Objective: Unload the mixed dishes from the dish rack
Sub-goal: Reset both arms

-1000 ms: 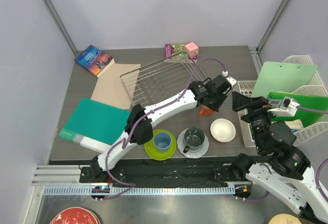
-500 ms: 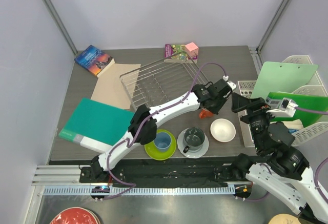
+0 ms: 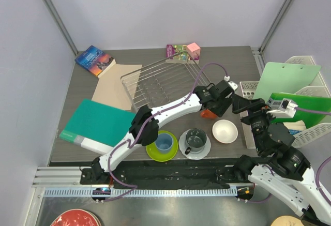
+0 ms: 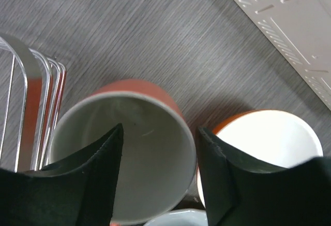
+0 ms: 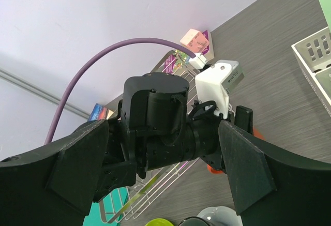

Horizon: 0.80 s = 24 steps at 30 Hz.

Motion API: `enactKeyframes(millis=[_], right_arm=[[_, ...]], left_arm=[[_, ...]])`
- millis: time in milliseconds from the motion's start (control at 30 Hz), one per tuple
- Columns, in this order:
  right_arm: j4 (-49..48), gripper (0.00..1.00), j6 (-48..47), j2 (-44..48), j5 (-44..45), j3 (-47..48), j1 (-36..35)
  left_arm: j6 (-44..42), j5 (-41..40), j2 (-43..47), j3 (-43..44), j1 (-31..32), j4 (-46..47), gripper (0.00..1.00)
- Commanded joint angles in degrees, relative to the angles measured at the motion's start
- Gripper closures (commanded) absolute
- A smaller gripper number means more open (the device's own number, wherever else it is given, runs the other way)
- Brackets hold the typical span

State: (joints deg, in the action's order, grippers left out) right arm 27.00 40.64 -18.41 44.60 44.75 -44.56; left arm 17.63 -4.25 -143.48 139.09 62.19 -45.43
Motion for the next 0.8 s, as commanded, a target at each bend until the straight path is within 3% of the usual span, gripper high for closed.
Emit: enactKeyframes(millis=[0, 200, 367, 667, 767], right_arm=[[-2.13, 0.08, 0.75, -0.75, 0.05, 0.34, -0.18], [-2.22, 0.08, 0.49, -0.57, 0.14, 1.04, -0.01], [-2.13, 0.08, -0.65, -0.83, 0.58, 2.79, -0.18], [-2.22, 0.08, -1.88, -1.10, 1.02, 4.99, -0.18], [-2.22, 0.08, -3.37, -1.36, 1.63, 6.40, -0.18]], left_arm=[[-0.14, -2.87, 5.14, -1.27, 0.65, 2.71, 0.40], [1.27, -5.59, 8.38, -2.85, 0.91, 4.21, 0.26], [2.24, -5.68, 11.99, -4.17, 0.91, 6.66, 0.00], [4.78, -6.21, 20.78, -7.69, 0.91, 9.48, 0.00], [5.57, -9.71, 25.17, -9.01, 0.91, 8.70, 0.00]])
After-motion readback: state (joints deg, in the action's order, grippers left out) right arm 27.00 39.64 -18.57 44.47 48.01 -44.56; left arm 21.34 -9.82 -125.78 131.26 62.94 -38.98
